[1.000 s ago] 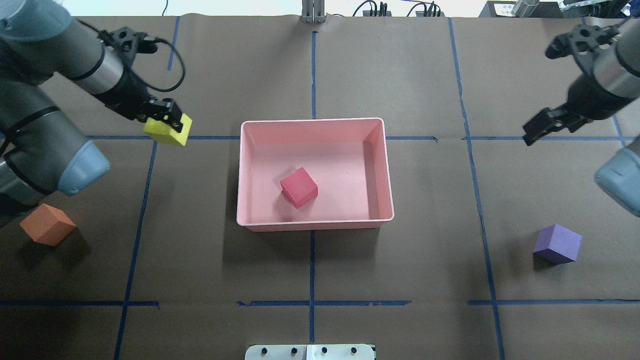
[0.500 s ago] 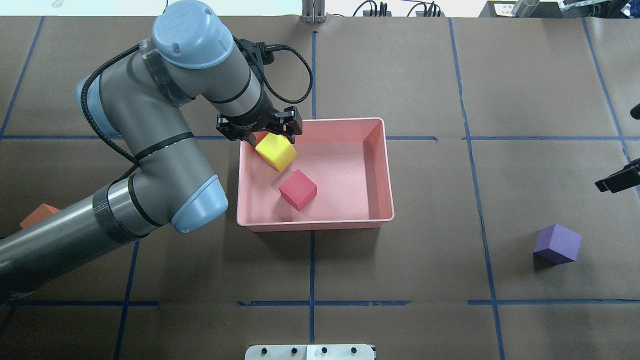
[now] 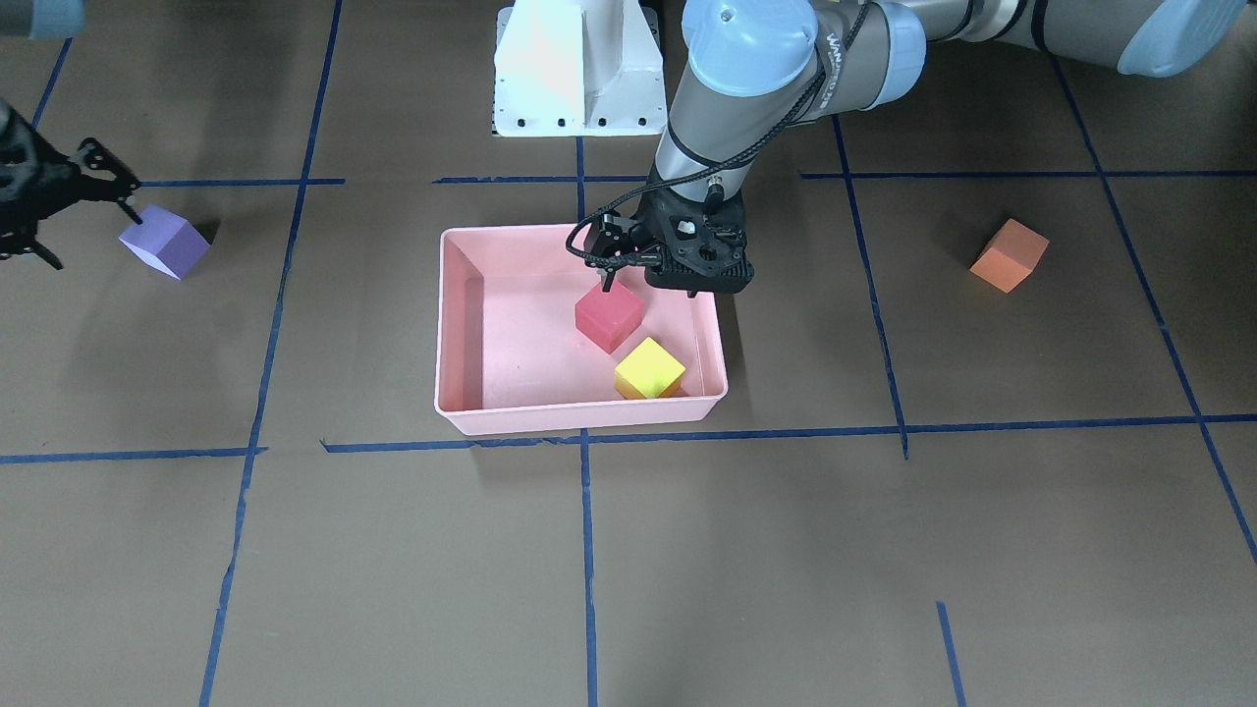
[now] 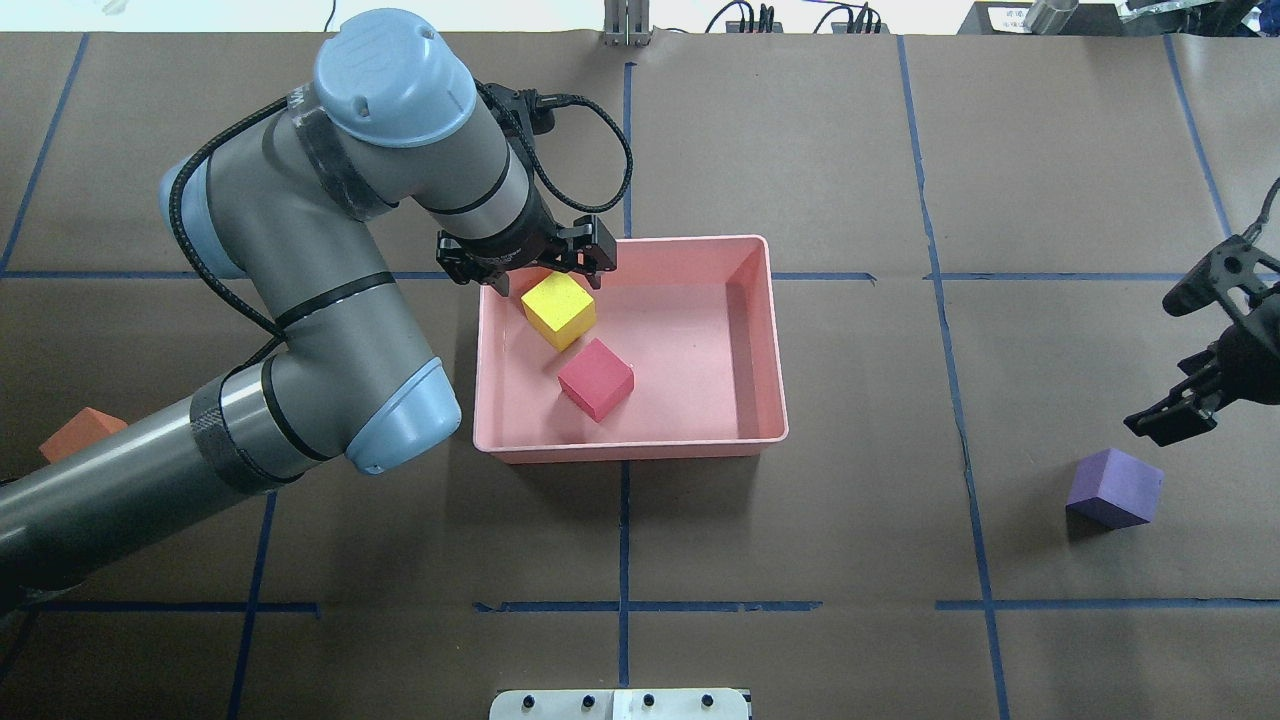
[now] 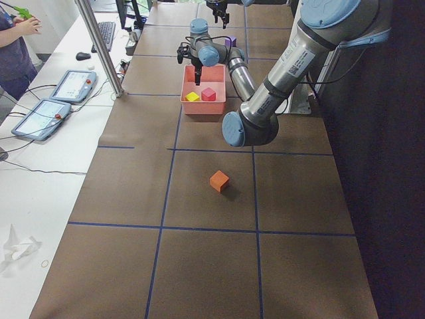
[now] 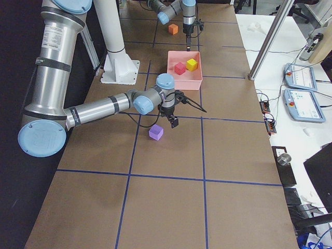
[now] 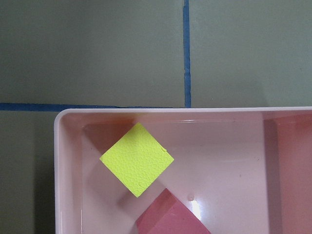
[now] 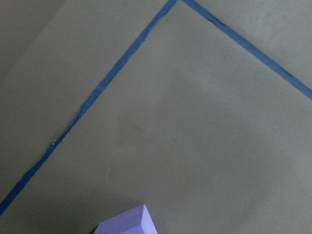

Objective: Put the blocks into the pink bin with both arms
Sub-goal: 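Carry the yellow cube into the bin while the right gripper reaches for purple cube, then release the yellow cube in the bin while the right gripper grasps the purple cube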

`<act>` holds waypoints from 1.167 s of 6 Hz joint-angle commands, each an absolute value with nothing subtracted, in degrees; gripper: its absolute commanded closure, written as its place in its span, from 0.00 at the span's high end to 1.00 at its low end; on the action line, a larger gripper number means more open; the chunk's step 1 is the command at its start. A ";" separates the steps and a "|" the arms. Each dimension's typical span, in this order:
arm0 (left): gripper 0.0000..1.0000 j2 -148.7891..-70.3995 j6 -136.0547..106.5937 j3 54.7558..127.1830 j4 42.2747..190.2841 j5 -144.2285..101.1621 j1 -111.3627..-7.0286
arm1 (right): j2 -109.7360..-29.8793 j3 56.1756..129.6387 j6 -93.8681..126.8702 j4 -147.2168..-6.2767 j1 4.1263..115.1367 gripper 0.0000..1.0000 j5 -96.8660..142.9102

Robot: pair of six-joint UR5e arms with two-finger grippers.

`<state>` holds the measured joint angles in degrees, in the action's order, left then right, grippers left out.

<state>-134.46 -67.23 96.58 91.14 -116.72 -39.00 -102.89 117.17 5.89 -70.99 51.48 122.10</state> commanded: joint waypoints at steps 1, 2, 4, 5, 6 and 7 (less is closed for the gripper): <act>1.00 -134.38 -67.24 96.77 91.14 -116.63 -38.94 | -104.84 117.16 1.33 -70.75 46.43 1.00 120.77; 1.00 -134.38 -67.24 96.77 91.14 -116.63 -38.94 | -105.03 116.55 1.23 -70.84 44.58 1.00 120.67; 1.00 -133.59 -67.15 96.94 91.14 -116.63 -38.94 | -104.68 112.96 1.32 -70.75 41.85 0.99 120.67; 1.00 -132.98 -66.71 96.94 91.32 -116.72 -38.94 | -104.42 110.59 1.14 -70.66 40.97 1.00 120.67; 1.00 -132.72 -66.54 96.94 91.49 -116.81 -38.94 | -104.41 110.48 1.14 -70.66 40.70 0.99 120.41; 1.00 -132.71 -66.45 97.03 91.49 -116.89 -38.94 | -104.50 110.48 1.32 -70.75 40.52 0.75 120.15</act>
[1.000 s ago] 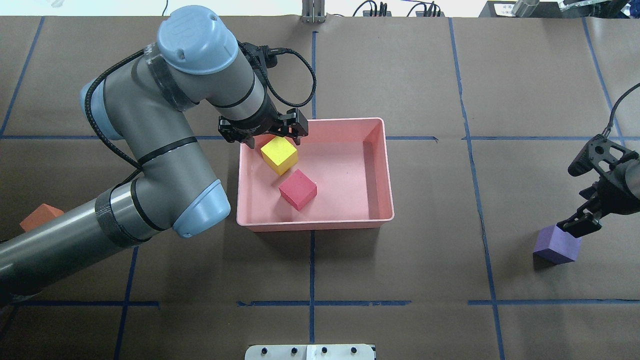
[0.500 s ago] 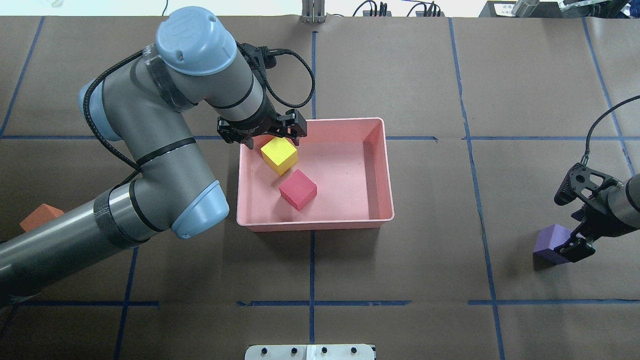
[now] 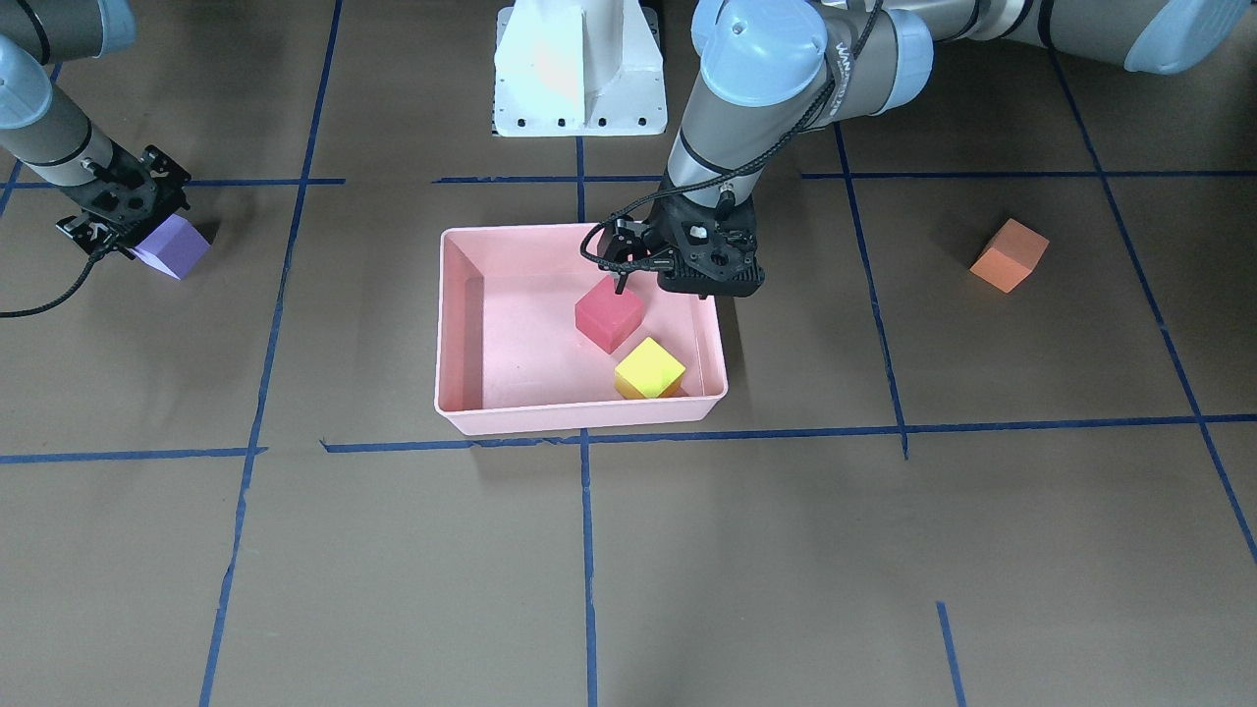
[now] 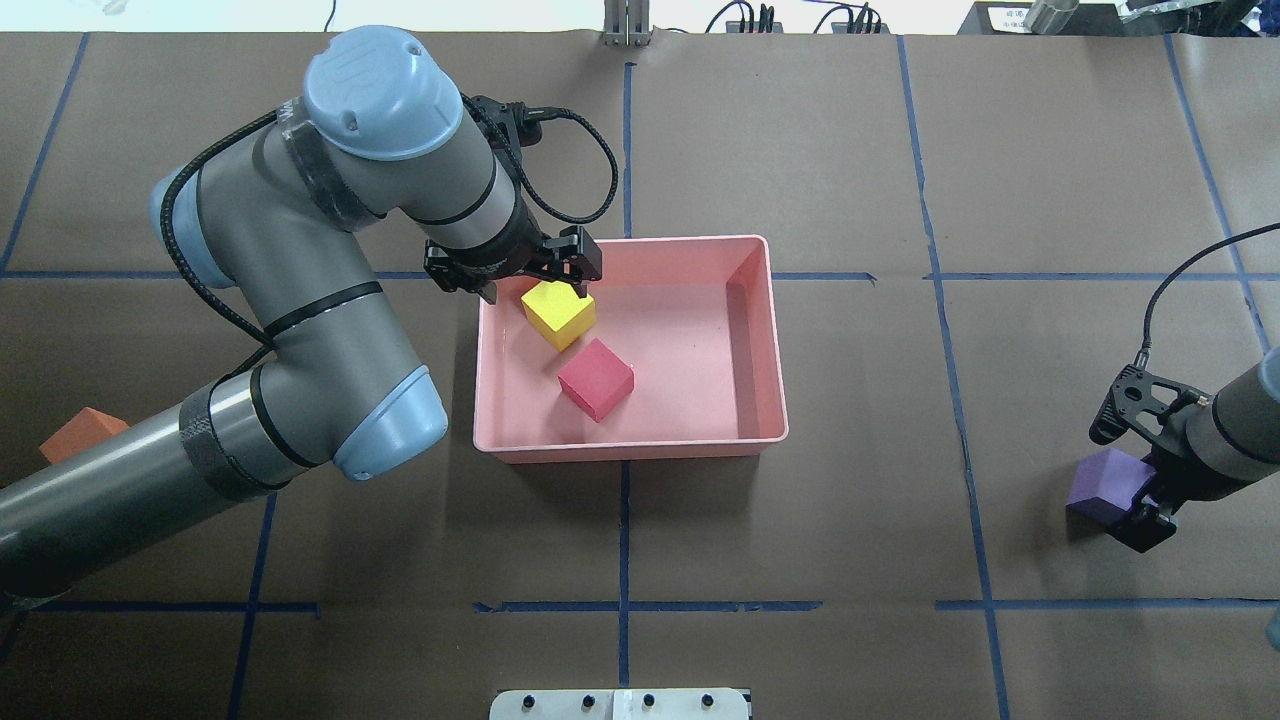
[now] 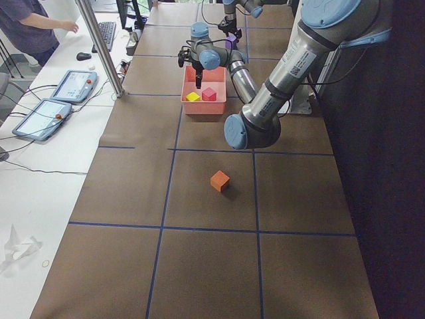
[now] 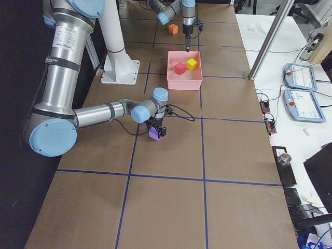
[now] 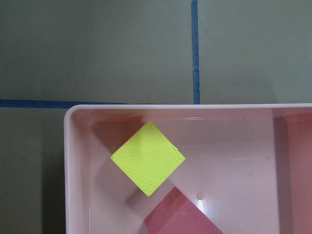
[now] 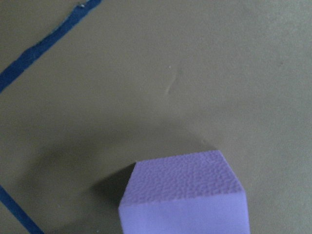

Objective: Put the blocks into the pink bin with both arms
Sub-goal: 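Release the yellow cube in the bin while the right gripper grasps the purple cube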

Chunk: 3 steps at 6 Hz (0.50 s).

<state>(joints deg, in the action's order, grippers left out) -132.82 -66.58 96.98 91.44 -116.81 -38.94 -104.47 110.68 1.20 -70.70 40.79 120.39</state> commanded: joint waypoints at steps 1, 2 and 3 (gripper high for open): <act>1.00 -132.37 -65.92 97.03 91.58 -117.16 -38.94 | -104.33 110.39 2.54 -70.84 40.43 0.41 120.15; 1.00 -131.84 -64.70 97.81 91.41 -117.25 -39.02 | -103.72 111.00 9.51 -70.67 40.34 0.37 120.41; 1.00 -130.70 -64.34 98.95 91.41 -117.33 -39.02 | -99.97 111.18 14.45 -71.10 40.52 0.37 120.85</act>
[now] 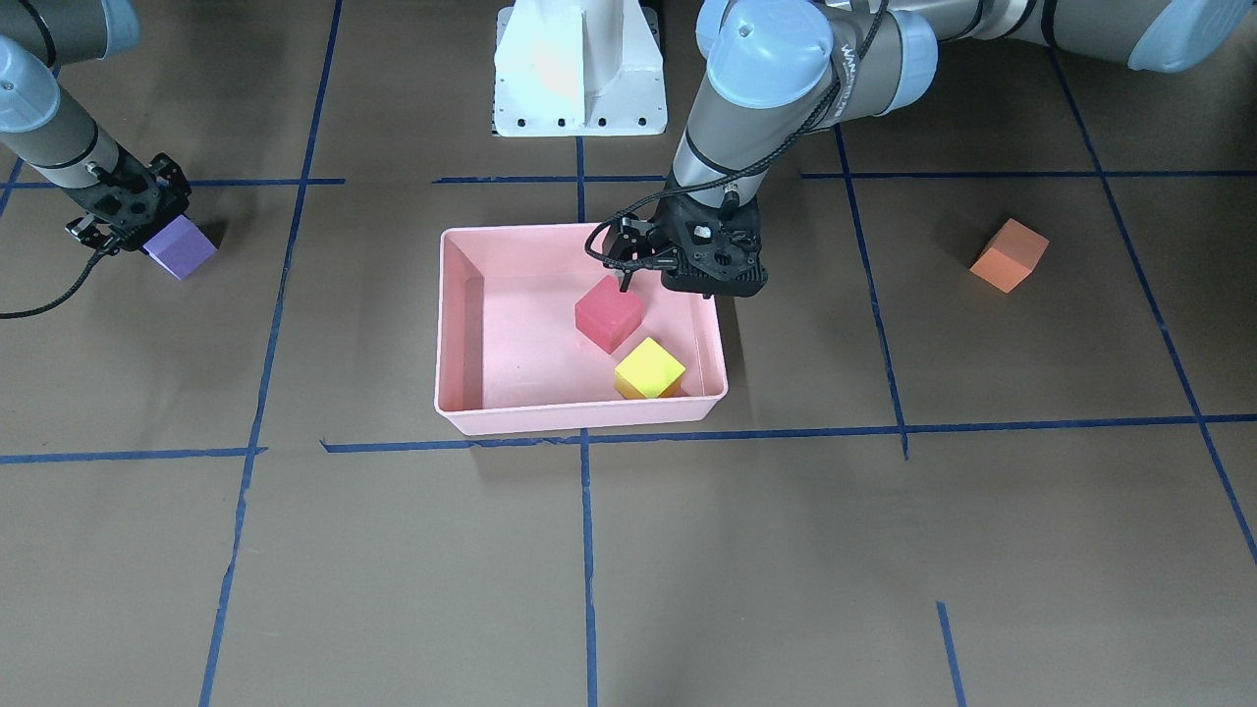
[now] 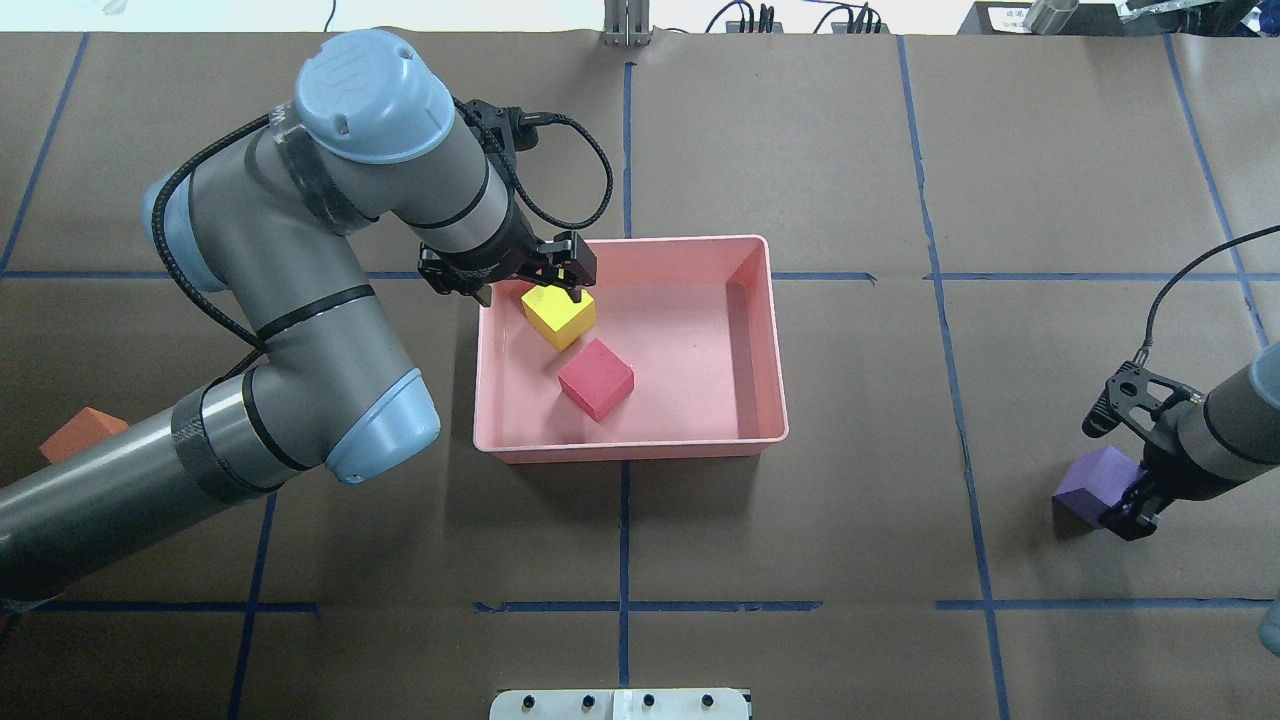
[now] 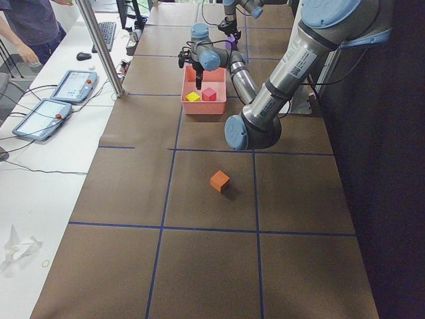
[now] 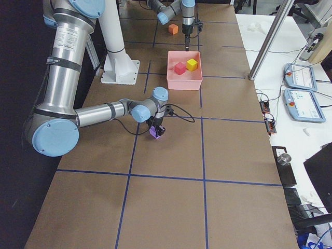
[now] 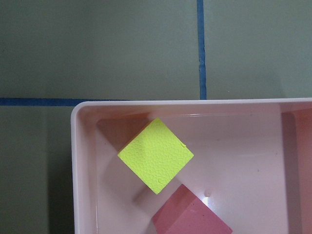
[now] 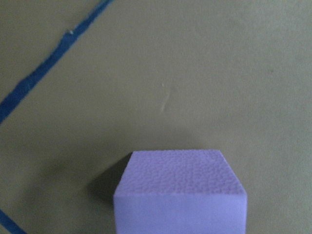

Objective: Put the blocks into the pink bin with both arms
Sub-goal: 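Release the yellow cube in the bin while the right gripper grasps the purple cube, then carry the purple cube into the bin with the right gripper while the left gripper withdraws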

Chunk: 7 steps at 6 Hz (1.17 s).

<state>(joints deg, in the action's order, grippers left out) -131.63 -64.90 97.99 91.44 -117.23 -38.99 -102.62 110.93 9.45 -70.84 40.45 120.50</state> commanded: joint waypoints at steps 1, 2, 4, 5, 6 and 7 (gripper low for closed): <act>1.00 -130.26 -64.34 99.57 91.23 -117.25 -39.11 | -98.37 113.88 24.59 -71.19 40.52 0.38 121.02; 1.00 -128.25 -62.07 101.32 91.14 -117.25 -39.37 | -93.48 115.12 39.58 -71.63 40.43 0.38 121.29; 0.99 -121.85 -48.50 105.71 91.14 -117.33 -41.56 | -77.97 115.40 69.58 -80.86 40.17 0.38 121.55; 0.99 -118.60 -40.51 107.30 91.14 -117.51 -42.96 | -64.39 115.31 73.70 -97.65 39.90 0.40 121.29; 0.99 -114.56 -31.29 108.71 91.40 -117.77 -45.68 | -56.24 114.36 76.87 -105.56 39.38 0.41 121.03; 0.99 -109.48 -24.15 110.11 92.71 -120.56 -48.23 | -52.07 111.91 81.86 -105.64 37.63 0.42 120.68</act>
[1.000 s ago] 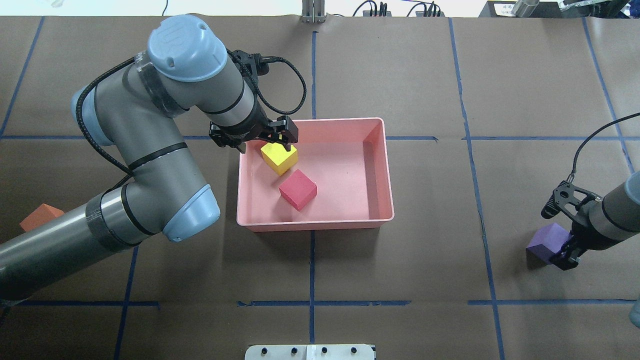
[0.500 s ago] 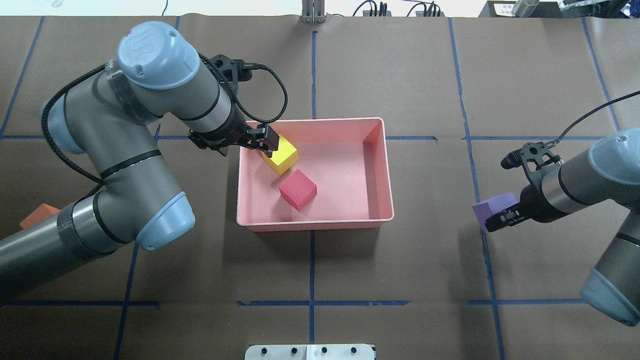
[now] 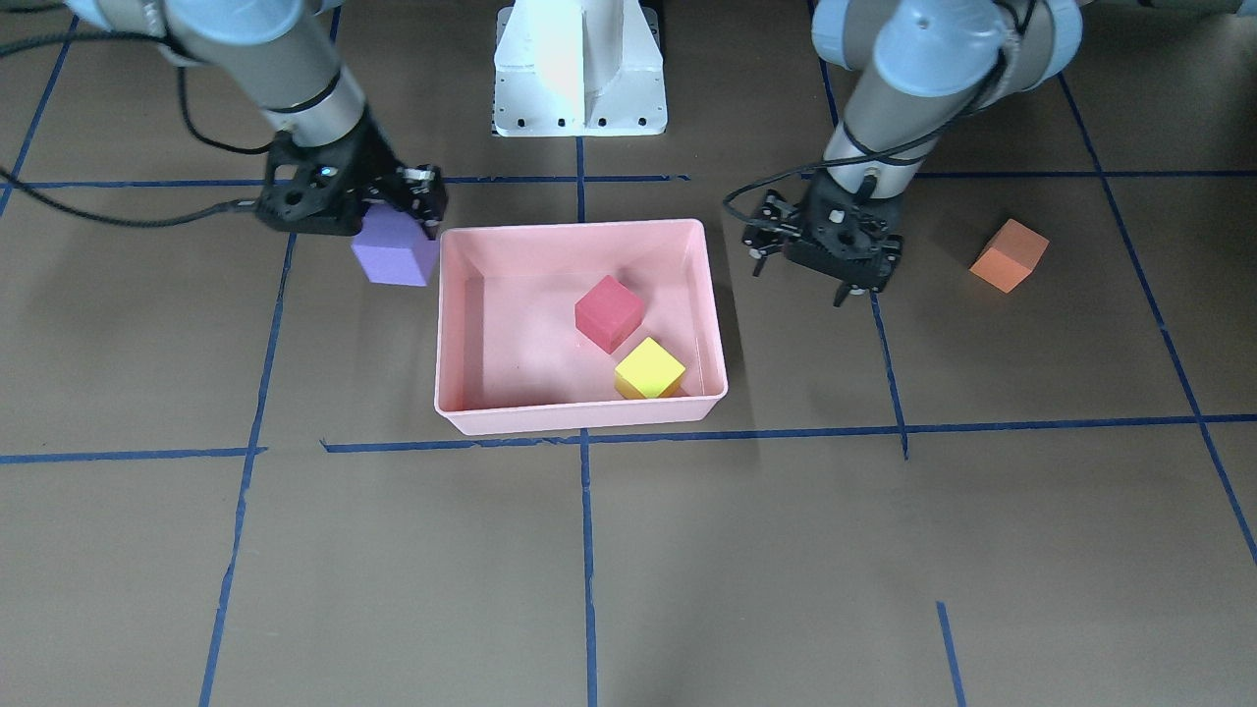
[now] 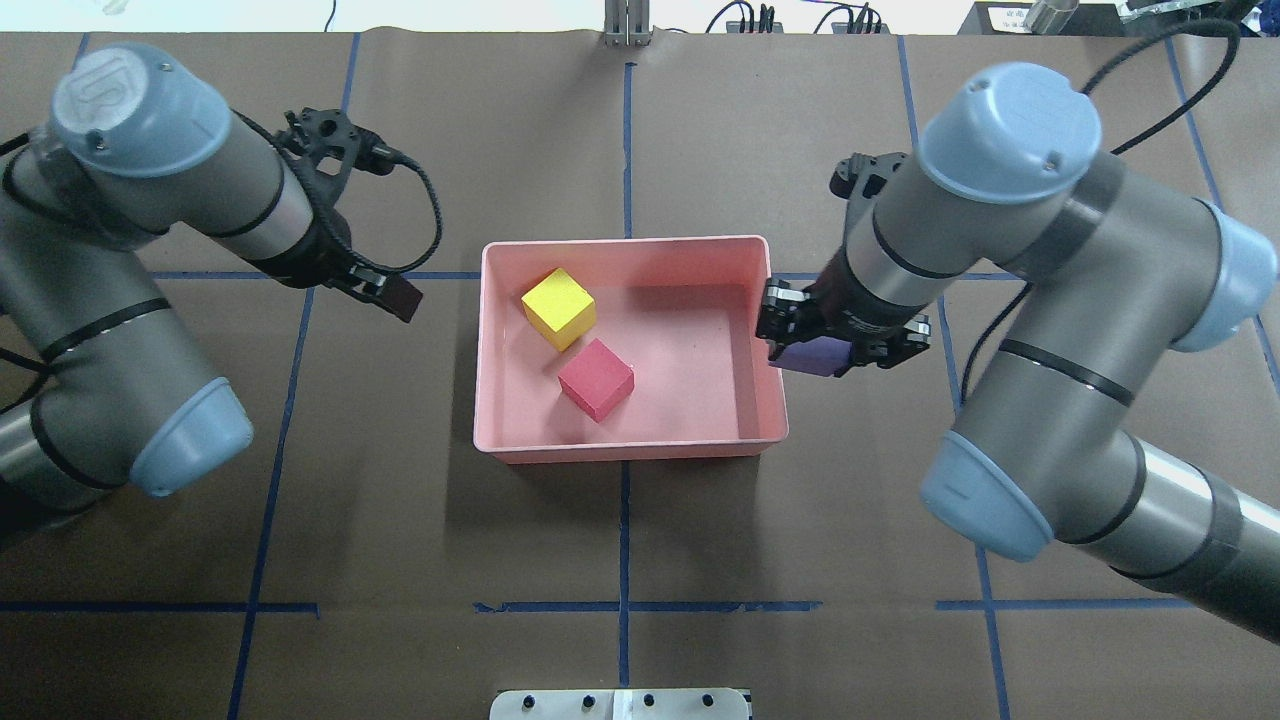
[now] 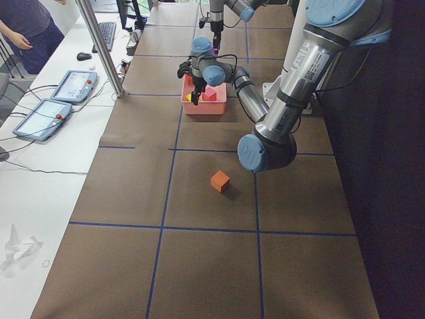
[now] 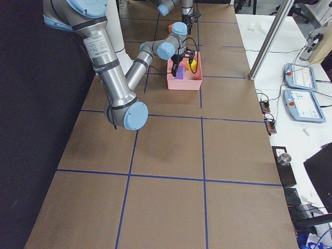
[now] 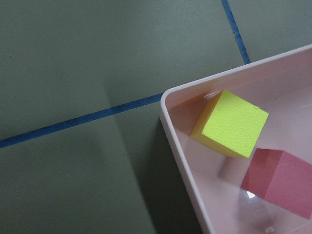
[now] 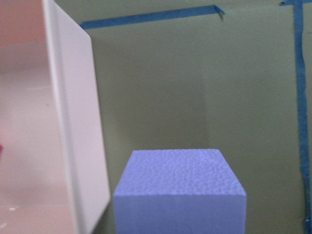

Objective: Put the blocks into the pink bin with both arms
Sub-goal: 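Carry the purple cube into the bin with the right gripper while the left gripper withdraws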

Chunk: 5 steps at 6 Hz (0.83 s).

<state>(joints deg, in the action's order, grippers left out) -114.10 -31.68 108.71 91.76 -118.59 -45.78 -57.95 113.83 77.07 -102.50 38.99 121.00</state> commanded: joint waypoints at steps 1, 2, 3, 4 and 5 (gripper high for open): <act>0.99 -105.42 -18.17 111.52 93.33 -122.33 -50.86 | -46.55 107.62 85.74 -105.56 36.31 0.56 119.80; 1.00 -100.16 -16.63 115.36 94.91 -123.39 -52.72 | -43.62 104.97 87.35 -105.56 34.04 0.90 116.49; 1.00 -97.41 -14.70 116.36 95.27 -125.31 -54.21 | -43.94 105.64 86.06 -105.56 33.67 1.00 115.41; 1.00 -94.25 -12.24 117.06 96.32 -125.33 -54.32 | -46.21 107.04 77.60 -105.64 33.92 1.00 114.79; 1.00 -90.83 -7.87 116.98 97.81 -125.25 -54.40 | -51.62 112.62 72.65 -105.91 34.71 1.00 115.57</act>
<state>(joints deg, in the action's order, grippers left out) -94.17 -11.60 116.75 96.50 -125.16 -54.19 -47.34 108.37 78.13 -105.70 34.19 115.29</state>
